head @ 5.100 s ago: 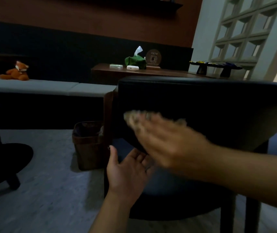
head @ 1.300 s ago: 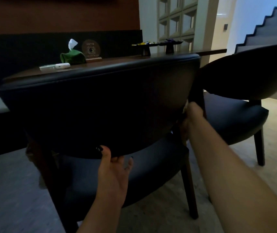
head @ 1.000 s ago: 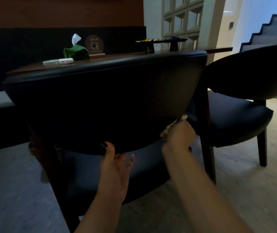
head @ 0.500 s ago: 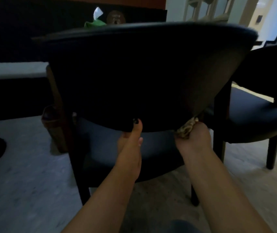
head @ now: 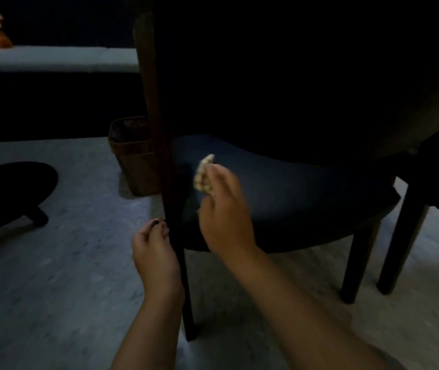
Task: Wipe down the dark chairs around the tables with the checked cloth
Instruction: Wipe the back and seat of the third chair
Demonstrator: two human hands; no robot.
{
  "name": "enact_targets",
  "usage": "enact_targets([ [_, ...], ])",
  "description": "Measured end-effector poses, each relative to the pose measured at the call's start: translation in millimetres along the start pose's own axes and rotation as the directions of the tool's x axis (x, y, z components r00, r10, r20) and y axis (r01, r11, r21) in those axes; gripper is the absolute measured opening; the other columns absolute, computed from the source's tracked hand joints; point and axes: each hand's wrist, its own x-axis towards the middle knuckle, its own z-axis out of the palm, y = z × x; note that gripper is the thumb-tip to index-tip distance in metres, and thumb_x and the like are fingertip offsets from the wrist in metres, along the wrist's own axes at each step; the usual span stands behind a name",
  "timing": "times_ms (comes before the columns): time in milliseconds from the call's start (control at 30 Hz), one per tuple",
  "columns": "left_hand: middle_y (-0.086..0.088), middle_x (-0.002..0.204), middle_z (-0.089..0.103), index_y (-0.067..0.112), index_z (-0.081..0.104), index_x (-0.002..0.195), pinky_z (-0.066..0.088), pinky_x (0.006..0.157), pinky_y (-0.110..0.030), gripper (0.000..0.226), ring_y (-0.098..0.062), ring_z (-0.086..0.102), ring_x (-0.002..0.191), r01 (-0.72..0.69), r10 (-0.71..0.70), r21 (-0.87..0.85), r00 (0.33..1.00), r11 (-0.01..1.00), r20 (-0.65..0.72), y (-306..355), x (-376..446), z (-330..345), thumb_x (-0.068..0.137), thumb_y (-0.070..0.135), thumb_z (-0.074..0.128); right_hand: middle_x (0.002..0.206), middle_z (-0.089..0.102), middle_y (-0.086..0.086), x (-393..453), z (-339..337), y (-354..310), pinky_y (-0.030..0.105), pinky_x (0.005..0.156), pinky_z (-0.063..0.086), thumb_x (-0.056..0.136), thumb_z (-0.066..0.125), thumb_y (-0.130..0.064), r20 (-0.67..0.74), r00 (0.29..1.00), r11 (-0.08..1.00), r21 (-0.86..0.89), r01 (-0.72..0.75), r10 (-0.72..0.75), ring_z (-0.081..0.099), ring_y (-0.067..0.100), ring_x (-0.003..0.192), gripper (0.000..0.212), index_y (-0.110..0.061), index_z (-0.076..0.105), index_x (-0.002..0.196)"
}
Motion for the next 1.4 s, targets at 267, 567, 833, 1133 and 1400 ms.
enact_targets([
  [267,-0.015,0.138,0.051,0.007,0.046,0.139,0.034,0.111,-0.042,0.049,-0.028,0.047,0.13,0.585,-0.556,-0.144,0.808,0.798,0.196,-8,-5,0,0.101,0.036,0.034,0.119,0.062,0.021,-22,17,36,0.043,0.105,0.04,0.084,0.038,-0.008,0.362,0.871,0.808,-0.367,0.461,-0.332,0.056,0.036,0.115,0.045,0.004,0.061,0.12],
  [567,-0.012,0.123,0.062,0.018,0.061,0.113,0.033,0.106,-0.053,0.038,-0.031,0.056,0.114,0.642,-0.54,-0.318,0.763,0.698,0.355,-13,-12,22,0.086,0.041,0.047,0.116,0.064,0.023,-28,-14,64,0.041,0.107,0.034,0.078,0.038,-0.004,0.085,0.961,0.86,-0.432,0.273,-0.262,0.061,0.037,0.11,0.045,0.006,0.065,0.113],
  [833,-0.001,0.12,0.067,0.028,0.062,0.124,0.041,0.094,-0.05,0.044,-0.023,0.059,0.114,0.592,-0.473,-0.196,0.768,0.781,0.432,-31,-12,33,0.087,0.051,0.056,0.121,0.062,0.022,-36,-36,83,0.045,0.106,0.04,0.1,0.028,-0.009,0.279,0.853,0.781,-0.349,0.518,-0.441,0.057,0.036,0.116,0.042,0.004,0.065,0.115],
  [1133,-0.004,0.13,0.061,0.032,0.042,0.142,0.049,0.079,-0.049,0.074,-0.029,0.06,0.112,0.576,-0.445,-0.193,0.768,0.794,0.461,-52,-18,46,0.075,0.058,0.062,0.128,0.056,0.021,-36,-91,145,0.04,0.113,0.027,0.084,0.035,-0.007,-0.119,0.987,0.903,-0.428,0.045,-0.106,0.045,0.029,0.125,0.046,0.003,0.06,0.121],
  [1400,-0.002,0.133,0.058,0.034,0.037,0.144,0.045,0.09,-0.054,0.069,-0.03,0.059,0.112,0.508,-0.392,-0.204,0.817,0.837,0.423,-64,-8,48,0.084,0.06,0.057,0.12,0.062,0.02,-35,-85,145,0.045,0.106,0.039,0.098,0.034,-0.005,0.084,0.914,0.854,-0.332,0.401,-0.397,0.054,0.033,0.119,0.037,0.002,0.066,0.115],
])
